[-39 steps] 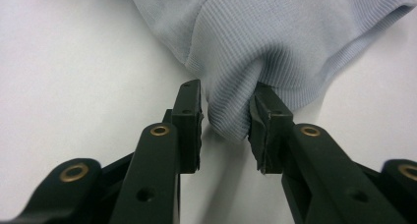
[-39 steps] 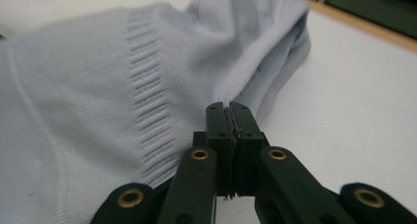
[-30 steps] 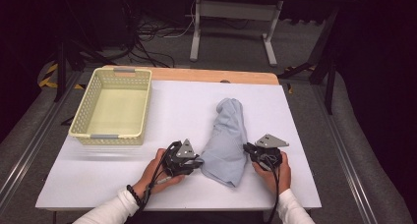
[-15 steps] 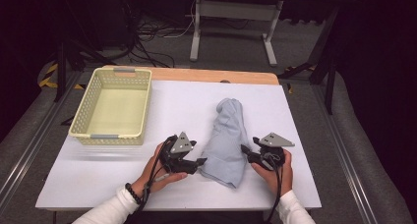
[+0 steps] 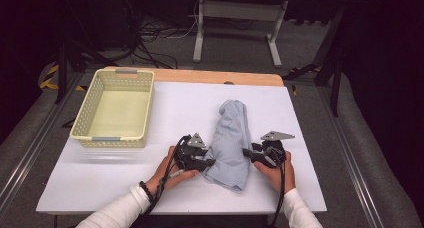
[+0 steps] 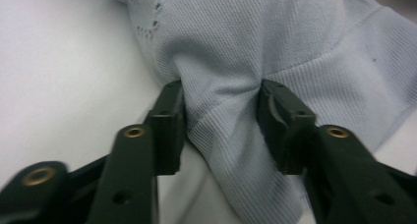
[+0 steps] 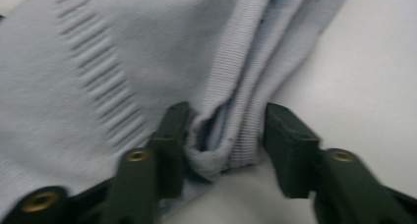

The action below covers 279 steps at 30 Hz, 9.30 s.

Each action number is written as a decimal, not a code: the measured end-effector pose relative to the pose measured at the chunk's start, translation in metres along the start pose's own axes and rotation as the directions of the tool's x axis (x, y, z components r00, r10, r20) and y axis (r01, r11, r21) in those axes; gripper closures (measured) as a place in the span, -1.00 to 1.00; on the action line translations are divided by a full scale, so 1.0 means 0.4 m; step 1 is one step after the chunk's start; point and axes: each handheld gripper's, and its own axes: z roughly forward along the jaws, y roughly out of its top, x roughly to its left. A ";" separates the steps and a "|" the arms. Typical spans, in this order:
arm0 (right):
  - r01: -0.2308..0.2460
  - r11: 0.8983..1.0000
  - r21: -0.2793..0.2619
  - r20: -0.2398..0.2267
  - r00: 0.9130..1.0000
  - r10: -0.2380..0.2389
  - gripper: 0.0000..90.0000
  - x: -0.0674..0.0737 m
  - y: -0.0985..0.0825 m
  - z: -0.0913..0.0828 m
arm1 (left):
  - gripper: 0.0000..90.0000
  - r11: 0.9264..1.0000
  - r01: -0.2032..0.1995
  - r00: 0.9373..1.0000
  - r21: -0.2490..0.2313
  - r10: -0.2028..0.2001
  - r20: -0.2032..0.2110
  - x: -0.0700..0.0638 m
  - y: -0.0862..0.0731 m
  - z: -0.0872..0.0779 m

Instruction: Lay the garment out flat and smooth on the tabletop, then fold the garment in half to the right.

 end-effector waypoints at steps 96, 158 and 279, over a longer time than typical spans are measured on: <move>0.290 0.956 -0.043 0.051 0.956 -0.288 1.00 0.125 0.010 0.042 | 0.53 0.999 -0.013 0.939 -0.052 -0.006 -0.344 0.246 0.223 0.111; 0.259 0.965 -0.038 0.115 0.960 -0.254 0.97 0.090 0.026 0.035 | 0.34 0.963 -0.257 0.961 -0.082 0.245 -0.131 -0.066 -0.036 -0.025; 0.290 0.956 -0.042 -0.107 0.950 -0.293 0.58 0.215 -0.040 0.003 | -0.69 0.981 -0.190 0.930 -0.045 0.165 -0.328 -0.040 -0.202 -0.243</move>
